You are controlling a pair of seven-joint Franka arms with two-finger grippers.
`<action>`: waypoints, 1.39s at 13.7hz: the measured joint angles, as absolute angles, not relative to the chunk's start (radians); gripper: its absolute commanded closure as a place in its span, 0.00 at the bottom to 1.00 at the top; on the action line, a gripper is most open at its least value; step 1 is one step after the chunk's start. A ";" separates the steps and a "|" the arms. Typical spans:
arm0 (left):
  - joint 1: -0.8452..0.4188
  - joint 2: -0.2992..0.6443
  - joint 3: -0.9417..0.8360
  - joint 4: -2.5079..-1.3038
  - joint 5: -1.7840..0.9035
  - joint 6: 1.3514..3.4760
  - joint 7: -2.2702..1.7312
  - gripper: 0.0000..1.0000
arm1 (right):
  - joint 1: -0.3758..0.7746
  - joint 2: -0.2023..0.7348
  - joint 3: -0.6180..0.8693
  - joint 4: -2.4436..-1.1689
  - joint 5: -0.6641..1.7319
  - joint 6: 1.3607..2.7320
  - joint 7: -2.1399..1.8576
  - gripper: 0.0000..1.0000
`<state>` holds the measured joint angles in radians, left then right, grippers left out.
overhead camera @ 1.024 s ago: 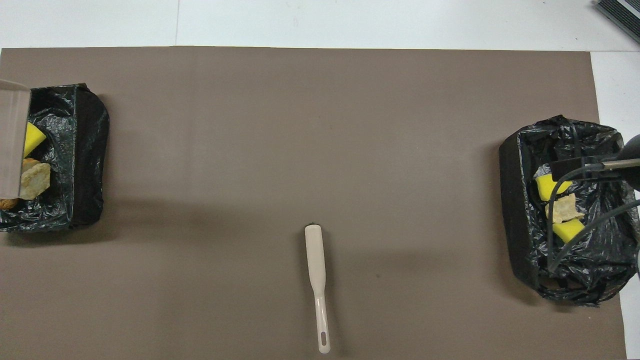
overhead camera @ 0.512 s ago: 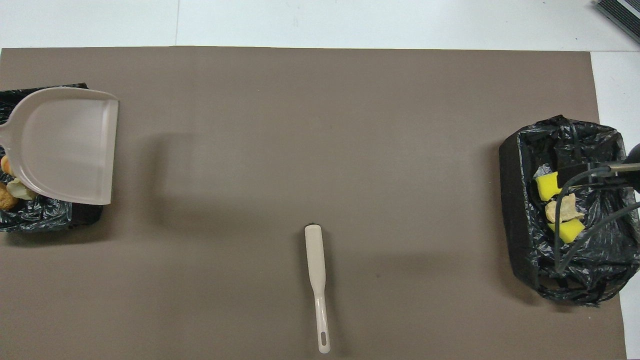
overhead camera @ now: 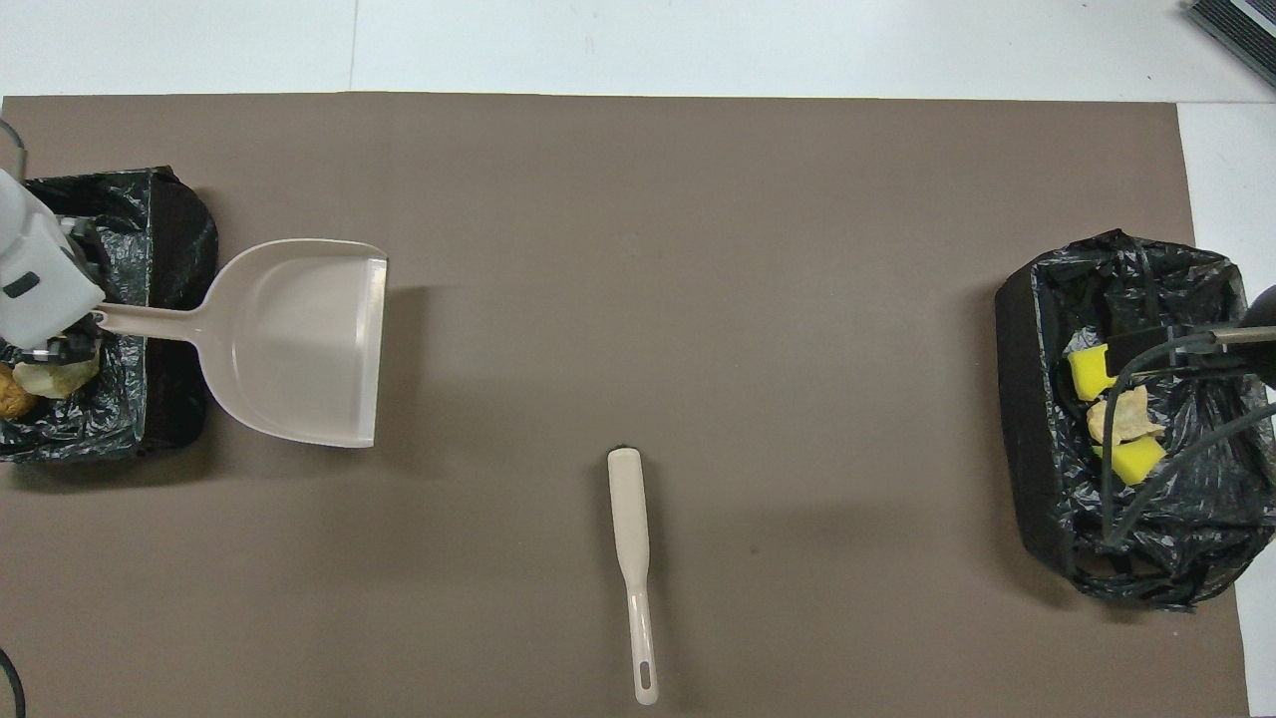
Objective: Sweep and dump trash in bin
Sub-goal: 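Bring the empty dustpan back to the table center with the left gripper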
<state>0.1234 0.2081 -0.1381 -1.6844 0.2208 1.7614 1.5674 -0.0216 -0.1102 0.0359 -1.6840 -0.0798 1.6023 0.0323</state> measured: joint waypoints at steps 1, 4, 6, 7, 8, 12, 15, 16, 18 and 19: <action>0.120 0.208 -0.139 -1.722 0.195 1.784 1.545 1.00 | -0.022 -0.110 0.036 -1.686 -0.079 1.602 0.032 0.00; 0.056 0.194 -0.140 -1.818 0.170 1.859 1.310 1.00 | -0.022 -0.113 0.035 -1.694 -0.078 1.602 0.032 0.00; -0.006 0.184 -0.142 -1.845 0.165 1.893 1.091 1.00 | -0.019 -0.123 0.038 -1.710 -0.075 1.602 0.034 0.00; -0.029 0.183 -0.143 -1.846 0.154 1.897 0.977 1.00 | -0.017 -0.131 0.045 -1.721 -0.072 1.602 0.042 0.00; -0.051 0.182 -0.143 -1.846 0.133 1.903 0.860 1.00 | -0.007 -0.143 0.051 -1.736 -0.069 1.602 0.061 0.00; -0.124 0.181 -0.142 -1.846 0.065 1.938 0.438 1.00 | 0.013 -0.158 0.049 -1.745 -0.069 1.602 0.078 0.00; -0.193 0.181 -0.143 -1.846 0.037 1.959 0.148 1.00 | -0.011 -0.145 0.035 -1.730 -0.067 1.600 0.051 0.00; -0.221 0.182 -0.143 -1.846 0.030 1.969 0.071 1.00 | -0.013 -0.142 0.034 -1.729 -0.064 1.594 0.051 0.00; -0.282 0.190 -0.143 -1.845 0.018 1.999 -0.044 1.00 | -0.019 -0.138 0.033 -1.726 -0.040 1.574 0.049 0.00; -0.309 0.200 -0.143 -1.843 -0.002 2.012 -0.077 1.00 | -0.021 -0.138 0.032 -1.726 -0.032 1.572 0.048 0.00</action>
